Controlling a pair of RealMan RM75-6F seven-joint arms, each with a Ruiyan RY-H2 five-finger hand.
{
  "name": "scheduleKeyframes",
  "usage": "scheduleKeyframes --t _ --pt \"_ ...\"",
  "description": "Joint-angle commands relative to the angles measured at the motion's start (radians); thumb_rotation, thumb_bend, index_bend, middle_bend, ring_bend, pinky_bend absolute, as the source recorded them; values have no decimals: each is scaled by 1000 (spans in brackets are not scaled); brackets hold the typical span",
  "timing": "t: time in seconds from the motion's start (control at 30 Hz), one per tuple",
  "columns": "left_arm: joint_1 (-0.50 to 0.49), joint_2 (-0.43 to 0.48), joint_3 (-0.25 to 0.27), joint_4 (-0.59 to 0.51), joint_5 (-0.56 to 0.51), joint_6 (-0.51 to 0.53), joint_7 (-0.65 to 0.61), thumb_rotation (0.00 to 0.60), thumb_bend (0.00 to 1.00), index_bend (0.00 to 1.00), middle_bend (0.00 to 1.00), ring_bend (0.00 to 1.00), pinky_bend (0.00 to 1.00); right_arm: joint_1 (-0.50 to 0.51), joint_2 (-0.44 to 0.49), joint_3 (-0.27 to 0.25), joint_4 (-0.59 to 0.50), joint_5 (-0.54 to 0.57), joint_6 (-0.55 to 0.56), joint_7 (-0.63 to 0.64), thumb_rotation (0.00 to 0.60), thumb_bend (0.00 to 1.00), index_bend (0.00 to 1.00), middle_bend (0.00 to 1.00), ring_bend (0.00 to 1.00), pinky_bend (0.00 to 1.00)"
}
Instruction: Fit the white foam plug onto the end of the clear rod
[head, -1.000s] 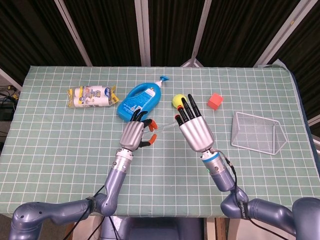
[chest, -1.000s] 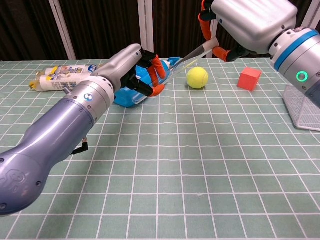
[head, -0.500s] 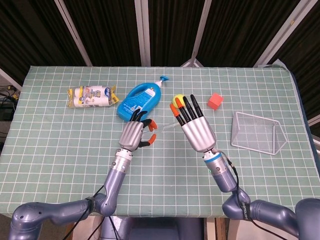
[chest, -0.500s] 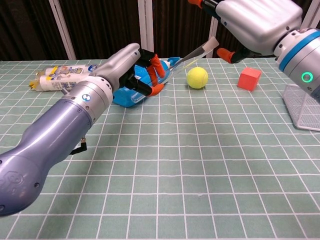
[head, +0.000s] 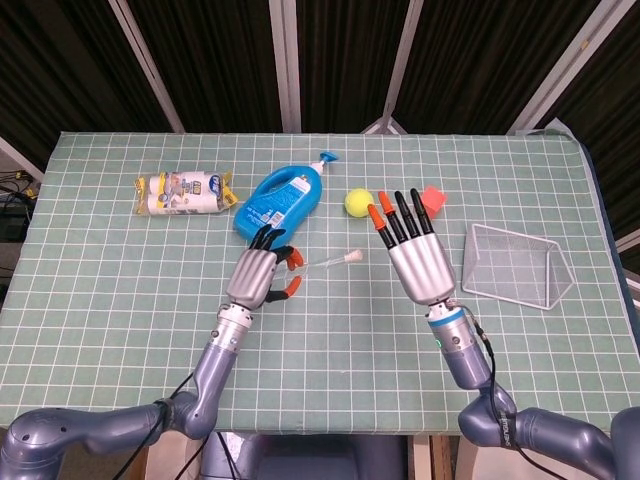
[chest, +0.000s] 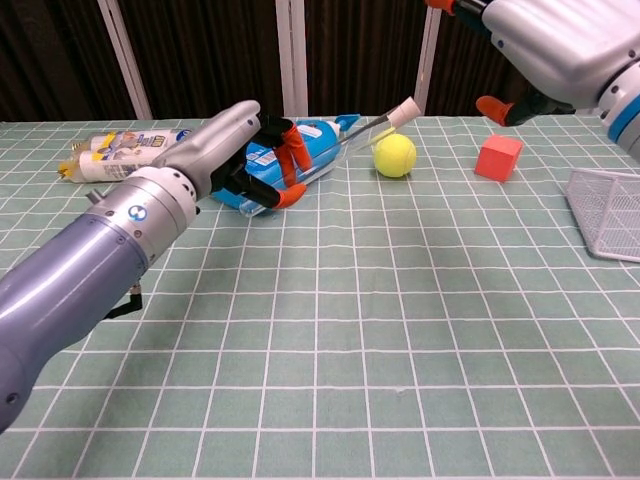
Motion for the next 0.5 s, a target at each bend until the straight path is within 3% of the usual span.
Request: scheduleKeyframes --t 0.03,0.33,0.5 --pt "19 27 34 -10 22 -4 4 600 672 567 596 136 6 -4 9 9 -7 9 4 5 600 390 6 32 0 17" --pt "50 93 127 20 42 -58 86 600 671 567 596 136 6 -9 41 31 -44 23 10 13 600 391 6 32 0 17" --pt "57 127 143 2 -14 -112 186 600 672 567 596 136 6 -16 56 33 -66 32 9 18 600 390 6 32 0 17"
